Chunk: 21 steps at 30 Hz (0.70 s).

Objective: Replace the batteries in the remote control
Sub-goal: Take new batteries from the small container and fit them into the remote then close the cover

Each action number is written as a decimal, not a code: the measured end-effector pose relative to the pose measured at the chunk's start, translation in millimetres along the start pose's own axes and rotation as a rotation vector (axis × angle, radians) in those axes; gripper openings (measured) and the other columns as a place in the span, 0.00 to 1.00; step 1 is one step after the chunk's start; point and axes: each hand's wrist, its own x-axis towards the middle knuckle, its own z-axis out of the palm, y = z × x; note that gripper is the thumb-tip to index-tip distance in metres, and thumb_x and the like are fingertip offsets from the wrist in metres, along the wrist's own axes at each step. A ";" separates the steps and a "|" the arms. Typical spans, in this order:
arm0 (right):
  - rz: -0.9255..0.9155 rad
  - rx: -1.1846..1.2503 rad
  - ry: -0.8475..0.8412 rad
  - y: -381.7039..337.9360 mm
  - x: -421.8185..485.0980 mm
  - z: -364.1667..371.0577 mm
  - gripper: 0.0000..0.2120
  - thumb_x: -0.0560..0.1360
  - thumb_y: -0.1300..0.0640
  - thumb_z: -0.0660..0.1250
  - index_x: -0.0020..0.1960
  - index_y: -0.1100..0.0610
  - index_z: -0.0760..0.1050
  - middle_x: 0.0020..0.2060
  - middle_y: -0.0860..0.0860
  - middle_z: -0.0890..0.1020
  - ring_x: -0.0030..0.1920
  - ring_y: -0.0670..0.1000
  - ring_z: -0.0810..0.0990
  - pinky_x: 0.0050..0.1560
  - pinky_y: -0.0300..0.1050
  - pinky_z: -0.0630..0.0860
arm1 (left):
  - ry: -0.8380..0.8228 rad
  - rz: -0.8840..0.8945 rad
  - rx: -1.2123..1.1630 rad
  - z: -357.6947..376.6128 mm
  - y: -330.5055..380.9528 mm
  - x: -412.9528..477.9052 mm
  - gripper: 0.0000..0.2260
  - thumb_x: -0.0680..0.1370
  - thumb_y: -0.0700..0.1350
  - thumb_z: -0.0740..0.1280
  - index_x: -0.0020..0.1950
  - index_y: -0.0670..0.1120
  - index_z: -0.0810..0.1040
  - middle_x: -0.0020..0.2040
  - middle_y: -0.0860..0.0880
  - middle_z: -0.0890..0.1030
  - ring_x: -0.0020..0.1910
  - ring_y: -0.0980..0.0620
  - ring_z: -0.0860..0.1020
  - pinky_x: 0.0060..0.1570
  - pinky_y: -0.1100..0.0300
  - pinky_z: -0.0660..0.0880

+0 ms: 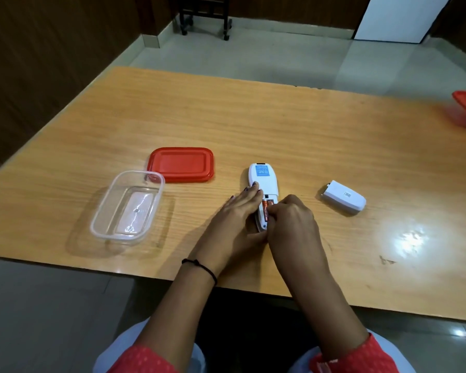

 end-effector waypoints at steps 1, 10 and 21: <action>0.026 0.058 0.017 2.3 1.0 0.8 0.12 0.76 0.65 0.60 0.53 0.61 0.81 0.48 0.55 0.77 0.47 0.55 0.76 0.39 0.42 0.67 | -0.001 0.005 0.000 -0.2 -0.3 -1.3 0.40 0.67 0.61 0.62 0.75 0.47 0.58 0.77 0.52 0.54 0.74 0.60 0.52 0.75 0.60 0.46; 0.500 0.904 -0.271 28.0 28.5 -15.5 0.11 0.68 0.74 0.67 0.36 0.59 0.75 0.35 0.59 0.80 0.23 0.48 0.73 0.22 0.34 0.70 | -0.014 0.004 0.041 -0.4 -1.7 -4.8 0.37 0.73 0.53 0.69 0.76 0.50 0.53 0.78 0.57 0.51 0.75 0.62 0.51 0.72 0.67 0.41; 0.314 0.842 -0.173 40.0 18.4 -4.4 0.09 0.70 0.66 0.70 0.39 0.55 0.72 0.36 0.56 0.80 0.21 0.44 0.72 0.22 0.36 0.68 | 0.014 -0.040 -0.061 -2.7 4.3 -9.8 0.33 0.74 0.50 0.69 0.76 0.51 0.58 0.77 0.59 0.53 0.76 0.60 0.51 0.75 0.60 0.45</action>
